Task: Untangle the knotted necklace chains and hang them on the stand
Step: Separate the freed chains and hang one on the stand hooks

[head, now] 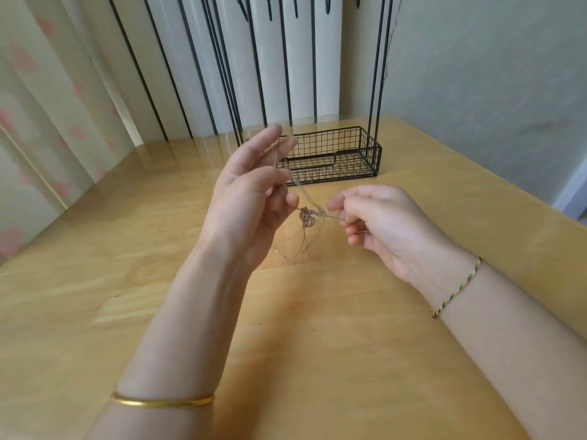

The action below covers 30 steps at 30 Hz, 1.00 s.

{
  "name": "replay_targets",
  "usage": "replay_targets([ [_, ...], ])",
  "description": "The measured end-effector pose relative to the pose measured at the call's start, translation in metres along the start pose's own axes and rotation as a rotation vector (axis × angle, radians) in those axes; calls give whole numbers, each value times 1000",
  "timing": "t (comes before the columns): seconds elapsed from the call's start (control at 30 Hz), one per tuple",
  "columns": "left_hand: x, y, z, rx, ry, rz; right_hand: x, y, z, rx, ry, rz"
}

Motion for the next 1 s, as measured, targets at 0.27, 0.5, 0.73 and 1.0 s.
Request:
replay_targets([
  [0.27,-26,5,8,-30,282,-308,-4,5,2,44,49,154],
  [0.5,-55,-20,12,-258,521,-434,-6,6,4,105,87,325],
  [0.73,-62,-11,19,-259,675,-809,-2,-19,-4,-115,46,327],
  [1.0,-62,1,25,-228,749,-949,2,-26,-8,-133,-13,11],
])
Point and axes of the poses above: each hand's wrist, its own z-axis away from the middle knuckle, its own y-axis out of the palm, x = y × z, the point moved 10 cm from there along -z, towards the middle knuckle, and after that the axes turned 9 degrees about z, right-handed, at the moved point
